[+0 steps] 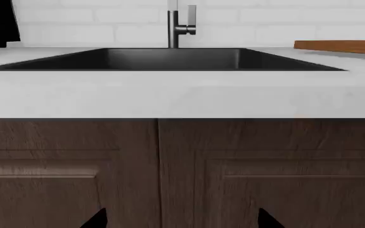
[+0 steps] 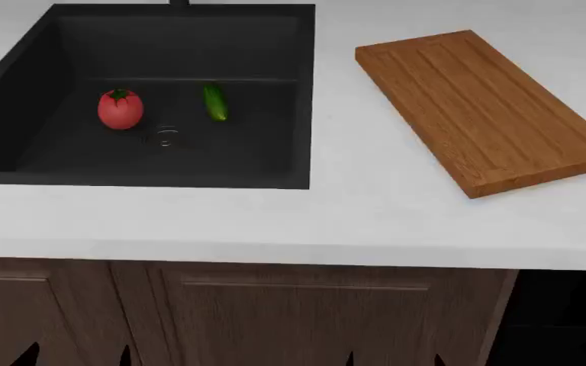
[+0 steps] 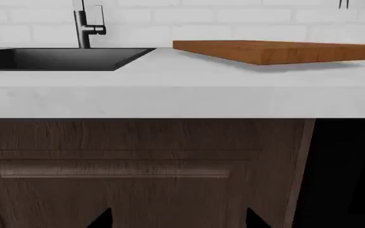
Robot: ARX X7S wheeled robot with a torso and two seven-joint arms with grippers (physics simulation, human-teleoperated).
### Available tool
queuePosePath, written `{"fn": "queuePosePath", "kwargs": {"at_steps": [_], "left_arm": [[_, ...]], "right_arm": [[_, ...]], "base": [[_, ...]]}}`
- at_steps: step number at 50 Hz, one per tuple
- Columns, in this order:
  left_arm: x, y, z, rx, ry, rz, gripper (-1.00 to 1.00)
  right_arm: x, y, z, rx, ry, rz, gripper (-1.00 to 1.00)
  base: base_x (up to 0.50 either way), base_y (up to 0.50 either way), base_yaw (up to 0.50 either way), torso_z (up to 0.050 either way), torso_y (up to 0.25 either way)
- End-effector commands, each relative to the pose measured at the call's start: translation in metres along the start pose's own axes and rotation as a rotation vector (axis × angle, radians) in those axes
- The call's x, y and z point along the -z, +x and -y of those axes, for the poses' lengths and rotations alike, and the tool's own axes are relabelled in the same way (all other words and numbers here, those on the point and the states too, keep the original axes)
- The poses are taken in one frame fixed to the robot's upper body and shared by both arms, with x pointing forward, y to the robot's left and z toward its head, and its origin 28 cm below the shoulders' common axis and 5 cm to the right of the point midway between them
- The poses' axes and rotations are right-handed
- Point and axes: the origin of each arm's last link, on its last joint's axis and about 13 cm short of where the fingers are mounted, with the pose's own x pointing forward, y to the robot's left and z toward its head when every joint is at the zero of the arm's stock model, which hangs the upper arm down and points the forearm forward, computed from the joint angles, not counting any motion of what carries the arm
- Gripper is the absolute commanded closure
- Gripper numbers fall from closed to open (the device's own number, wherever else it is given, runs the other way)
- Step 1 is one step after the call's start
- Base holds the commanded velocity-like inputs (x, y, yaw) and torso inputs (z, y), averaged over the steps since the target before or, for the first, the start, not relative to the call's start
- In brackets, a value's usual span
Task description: Pick the vegetables from the sink and place them on the cutting board.
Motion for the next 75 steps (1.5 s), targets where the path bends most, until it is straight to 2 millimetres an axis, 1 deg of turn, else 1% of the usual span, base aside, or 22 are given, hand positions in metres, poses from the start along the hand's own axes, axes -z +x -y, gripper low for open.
{"fn": "queuePosePath", "kwargs": {"at_steps": [1,6,13,16,17,18,19,20,27,29,33,46,52,53,63,65,69,71,73,74,75], "left_arm": [[-0.001,0.000,0.000,0.000,0.000,0.000,-1.00],[0.005,0.003,-0.001,0.002,0.006,-0.003,-1.00],[0.007,0.003,0.000,0.007,0.013,0.000,-1.00],[0.008,0.004,-0.001,0.006,0.016,-0.005,-1.00],[0.008,0.004,-0.001,-0.002,0.038,0.012,-1.00],[-0.002,0.002,-0.012,-0.073,0.211,0.197,-1.00],[0.005,0.002,0.000,0.012,0.011,0.008,-1.00],[0.004,0.001,0.000,0.009,0.005,0.002,-1.00],[-0.001,-0.002,0.002,0.016,0.012,0.006,-1.00],[-0.001,-0.002,0.002,0.015,0.013,0.005,-1.00],[0.005,0.002,0.000,0.008,-0.002,-0.004,-1.00],[0.005,0.004,0.000,0.005,-0.011,-0.010,-1.00],[0.004,0.002,-0.001,-0.001,0.003,0.007,-1.00],[0.003,0.002,-0.002,-0.006,-0.007,0.032,-1.00],[0.002,0.002,-0.001,-0.004,-0.007,0.026,-1.00],[0.001,0.001,-0.001,0.000,-0.005,0.026,-1.00],[-0.001,0.000,-0.001,0.003,0.003,0.022,-1.00],[0.003,0.003,-0.001,0.000,0.002,0.013,-1.00],[0.003,0.002,0.000,0.002,0.002,0.008,-1.00],[0.003,0.001,0.000,0.007,-0.001,-0.038,-1.00],[0.003,0.001,0.000,0.029,-0.010,-0.048,-1.00]], "right_arm": [[0.001,0.001,0.000,0.000,0.000,0.000,-1.00],[0.002,0.001,0.000,-0.004,-0.009,-0.006,-1.00],[0.003,0.002,-0.001,-0.001,-0.044,-0.018,-1.00],[0.002,0.001,-0.001,0.001,-0.027,-0.012,-1.00],[0.002,0.001,-0.001,0.000,-0.024,-0.012,-1.00],[-0.009,0.015,0.004,0.099,0.057,0.093,-1.00],[0.002,0.000,-0.001,-0.001,-0.015,-0.014,-1.00],[0.002,0.000,0.000,0.003,-0.018,-0.014,-1.00],[0.003,0.001,0.000,0.005,-0.045,-0.035,-1.00],[0.003,0.000,0.000,0.000,-0.072,-0.042,-1.00],[0.002,0.000,-0.001,-0.002,-0.058,-0.038,-1.00],[-0.001,-0.001,-0.002,-0.006,-0.050,-0.034,-1.00],[0.006,0.002,0.001,-0.009,-0.050,-0.034,-1.00],[0.007,0.003,0.002,-0.011,-0.050,-0.035,-1.00],[0.012,0.005,0.003,-0.011,-0.050,-0.034,-1.00],[0.009,0.004,0.002,-0.011,-0.050,-0.034,-1.00],[-0.002,-0.001,-0.003,-0.011,-0.049,-0.033,-1.00],[-0.003,-0.002,-0.002,-0.006,-0.045,-0.032,-1.00],[-0.005,-0.003,-0.002,0.027,-0.048,-0.017,-1.00],[-0.006,-0.005,0.000,0.029,-0.049,-0.026,-1.00],[-0.007,-0.006,0.001,0.043,-0.052,-0.036,-1.00]], "base": [[0.00,0.00,0.00,0.000,0.000],[0.00,0.00,0.00,0.000,0.000],[0.00,0.00,0.00,0.000,0.000],[0.00,0.00,0.00,0.000,0.000],[0.00,0.00,0.00,0.000,0.000],[0.00,0.00,0.00,0.000,0.000],[0.00,0.00,0.00,0.000,0.000],[0.00,0.00,0.00,0.000,0.000],[0.00,0.00,0.00,0.000,0.000],[0.00,0.50,0.00,0.000,0.000],[0.00,0.50,0.00,0.000,0.000],[0.00,0.50,0.00,0.000,0.000],[0.00,0.50,0.00,0.000,0.000],[0.00,0.50,0.00,0.029,0.000],[0.00,0.50,0.00,0.050,0.000],[0.00,0.50,0.00,0.050,0.000],[0.00,0.50,0.00,0.050,0.000],[0.00,0.50,0.00,0.050,0.000],[0.00,0.50,0.00,0.050,0.000],[0.00,0.00,0.00,0.000,0.000],[0.00,0.00,0.00,0.000,0.000]]}}
